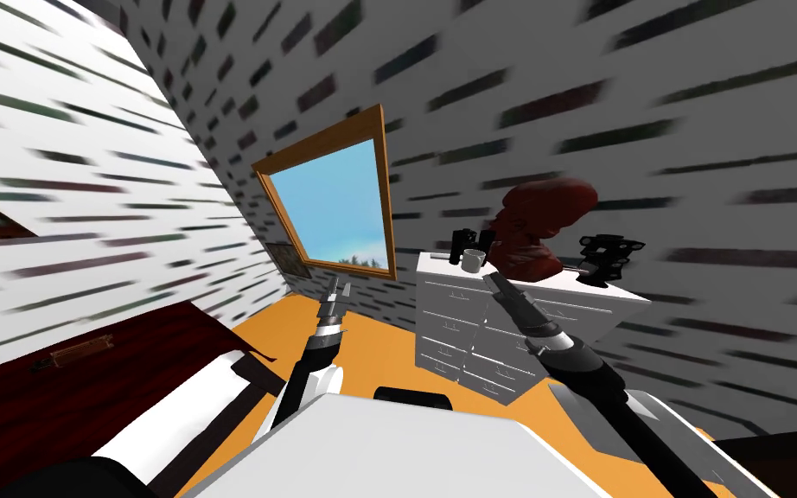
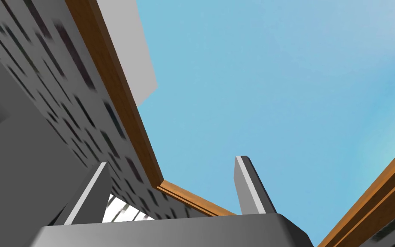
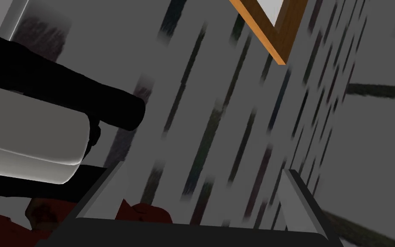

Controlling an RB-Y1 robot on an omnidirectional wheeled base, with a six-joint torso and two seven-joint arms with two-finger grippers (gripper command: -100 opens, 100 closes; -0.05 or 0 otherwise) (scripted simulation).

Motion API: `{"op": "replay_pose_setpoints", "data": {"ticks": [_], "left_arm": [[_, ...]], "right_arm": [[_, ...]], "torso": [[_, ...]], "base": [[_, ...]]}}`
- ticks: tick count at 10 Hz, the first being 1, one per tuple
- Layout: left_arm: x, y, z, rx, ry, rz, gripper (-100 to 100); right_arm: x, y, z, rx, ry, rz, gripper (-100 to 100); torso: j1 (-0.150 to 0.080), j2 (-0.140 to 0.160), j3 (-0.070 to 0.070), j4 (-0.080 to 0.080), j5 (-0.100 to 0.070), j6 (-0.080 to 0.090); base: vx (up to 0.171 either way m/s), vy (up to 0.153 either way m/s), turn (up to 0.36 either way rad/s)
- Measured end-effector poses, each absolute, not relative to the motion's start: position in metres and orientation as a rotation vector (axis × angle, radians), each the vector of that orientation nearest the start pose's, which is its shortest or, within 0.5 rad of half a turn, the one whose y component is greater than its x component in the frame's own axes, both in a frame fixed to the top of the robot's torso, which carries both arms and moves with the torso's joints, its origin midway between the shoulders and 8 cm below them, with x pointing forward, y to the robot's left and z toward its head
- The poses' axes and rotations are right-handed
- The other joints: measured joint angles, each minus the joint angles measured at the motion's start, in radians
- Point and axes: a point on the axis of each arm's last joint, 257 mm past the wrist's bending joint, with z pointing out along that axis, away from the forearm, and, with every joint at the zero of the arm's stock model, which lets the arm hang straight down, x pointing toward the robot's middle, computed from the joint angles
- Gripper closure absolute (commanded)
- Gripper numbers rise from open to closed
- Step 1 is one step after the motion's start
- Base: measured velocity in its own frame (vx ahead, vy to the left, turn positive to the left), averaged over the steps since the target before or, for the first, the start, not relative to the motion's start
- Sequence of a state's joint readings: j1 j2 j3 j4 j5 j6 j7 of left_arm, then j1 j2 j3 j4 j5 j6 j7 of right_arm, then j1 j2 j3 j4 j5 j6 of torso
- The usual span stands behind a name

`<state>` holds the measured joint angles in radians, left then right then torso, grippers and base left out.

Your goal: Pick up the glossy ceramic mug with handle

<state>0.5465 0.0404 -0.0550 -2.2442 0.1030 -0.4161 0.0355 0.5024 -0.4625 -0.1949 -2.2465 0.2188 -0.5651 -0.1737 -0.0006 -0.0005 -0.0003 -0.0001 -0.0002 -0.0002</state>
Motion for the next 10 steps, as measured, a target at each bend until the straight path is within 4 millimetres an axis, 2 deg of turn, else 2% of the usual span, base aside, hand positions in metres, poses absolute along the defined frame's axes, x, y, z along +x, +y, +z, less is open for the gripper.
{"op": "replay_pose_setpoints", "data": {"ticks": [10], "left_arm": [[0.361,0.277,-0.026,-0.853,0.686,-1.397,0]], "right_arm": [[0.357,-0.271,0.004,-0.169,1.292,0.918,-100]], "torso": [[0.0,-0.001,0.0,0.0,0.0,0.0]], "base": [[0.018,-0.01,-0.038]]}}
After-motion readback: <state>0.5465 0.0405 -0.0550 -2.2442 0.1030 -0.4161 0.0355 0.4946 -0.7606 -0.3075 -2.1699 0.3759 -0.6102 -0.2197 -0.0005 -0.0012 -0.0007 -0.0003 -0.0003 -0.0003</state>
